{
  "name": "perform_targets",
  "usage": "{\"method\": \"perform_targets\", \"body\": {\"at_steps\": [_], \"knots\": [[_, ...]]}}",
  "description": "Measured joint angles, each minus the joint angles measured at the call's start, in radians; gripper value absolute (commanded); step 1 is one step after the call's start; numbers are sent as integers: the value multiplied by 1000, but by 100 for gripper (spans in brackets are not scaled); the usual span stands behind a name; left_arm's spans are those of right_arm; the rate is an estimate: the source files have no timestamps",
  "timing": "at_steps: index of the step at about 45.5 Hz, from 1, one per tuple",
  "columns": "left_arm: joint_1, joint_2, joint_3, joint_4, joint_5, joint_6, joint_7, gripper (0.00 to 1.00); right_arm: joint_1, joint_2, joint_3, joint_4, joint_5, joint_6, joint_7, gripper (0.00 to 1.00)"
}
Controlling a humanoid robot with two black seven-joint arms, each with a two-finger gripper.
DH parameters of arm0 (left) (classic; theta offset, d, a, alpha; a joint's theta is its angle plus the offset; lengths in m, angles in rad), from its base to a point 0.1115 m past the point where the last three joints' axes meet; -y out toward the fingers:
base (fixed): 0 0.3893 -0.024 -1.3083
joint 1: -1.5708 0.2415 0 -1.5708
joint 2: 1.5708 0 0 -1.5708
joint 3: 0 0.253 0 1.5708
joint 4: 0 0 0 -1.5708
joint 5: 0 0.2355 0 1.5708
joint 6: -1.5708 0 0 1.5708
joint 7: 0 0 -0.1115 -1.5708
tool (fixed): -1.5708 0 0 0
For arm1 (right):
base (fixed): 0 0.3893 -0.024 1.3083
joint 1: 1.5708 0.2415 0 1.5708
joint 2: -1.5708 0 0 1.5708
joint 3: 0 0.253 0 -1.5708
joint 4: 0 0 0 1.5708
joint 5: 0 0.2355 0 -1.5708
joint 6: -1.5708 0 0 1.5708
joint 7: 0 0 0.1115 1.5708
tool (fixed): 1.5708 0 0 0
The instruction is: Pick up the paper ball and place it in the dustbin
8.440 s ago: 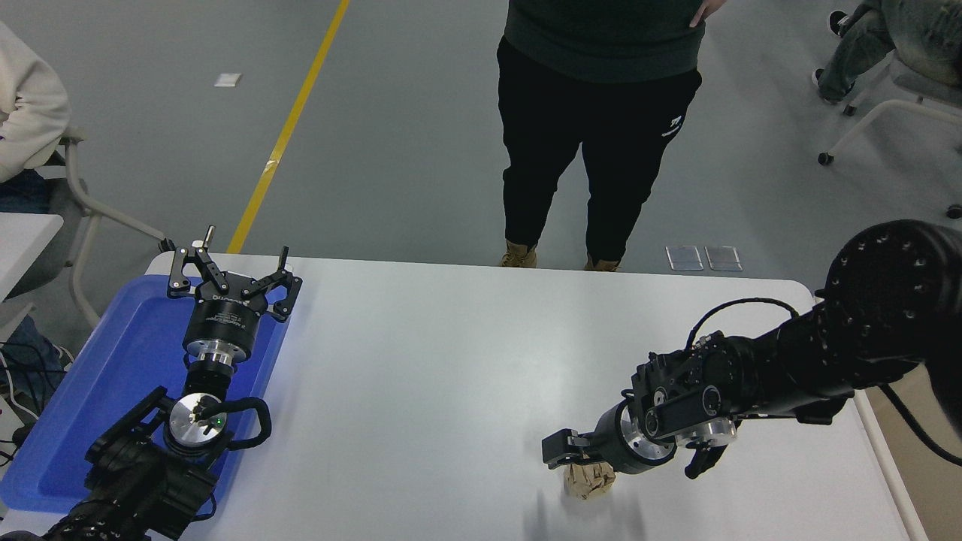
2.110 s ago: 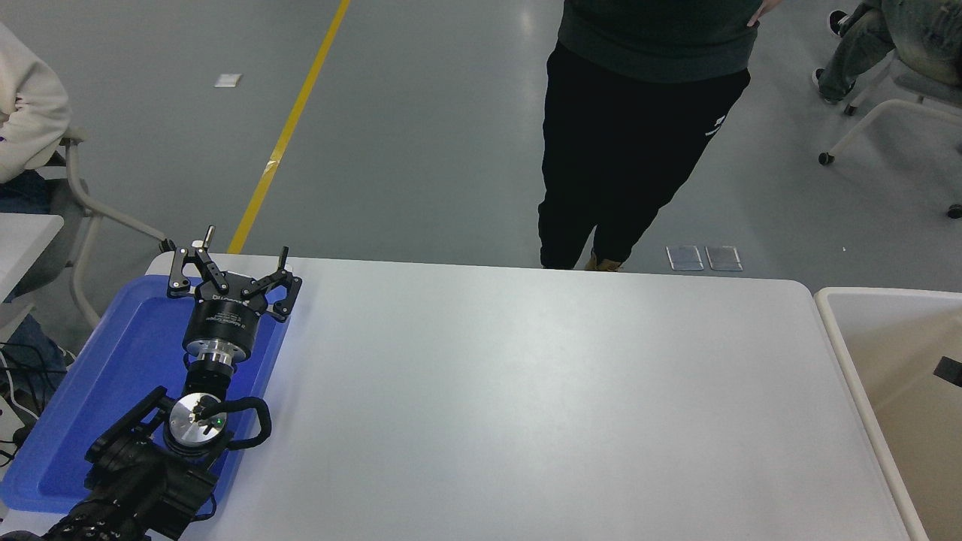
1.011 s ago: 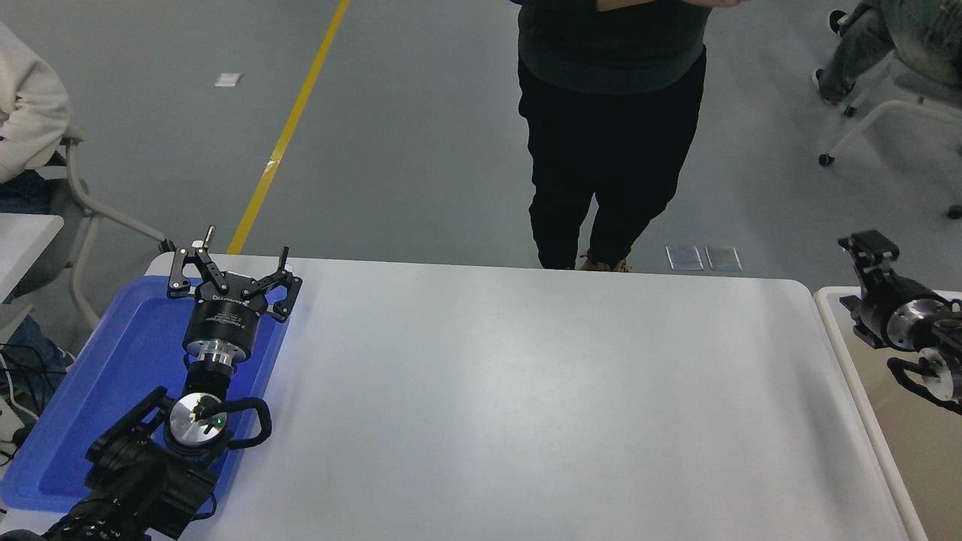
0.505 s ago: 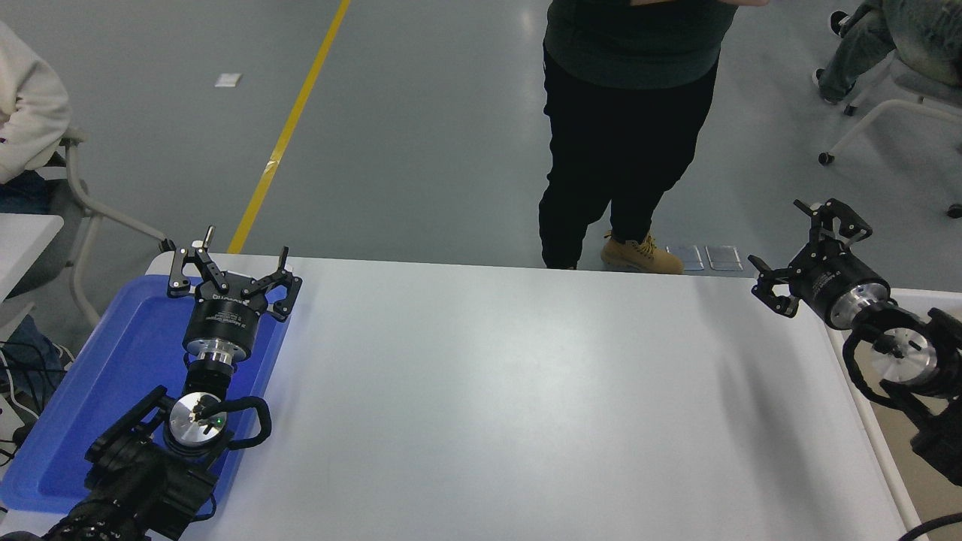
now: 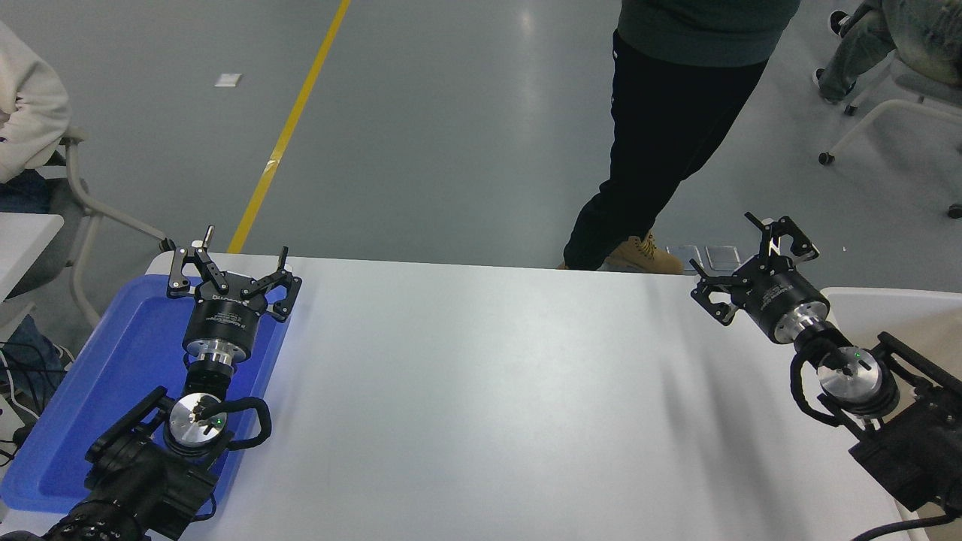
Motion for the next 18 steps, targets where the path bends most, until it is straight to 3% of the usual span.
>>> {"method": "perform_targets", "body": {"at_steps": [18], "knots": [[0, 0, 0, 0, 0, 0, 0, 100, -69, 8, 20, -14, 10, 74, 0, 100]]}}
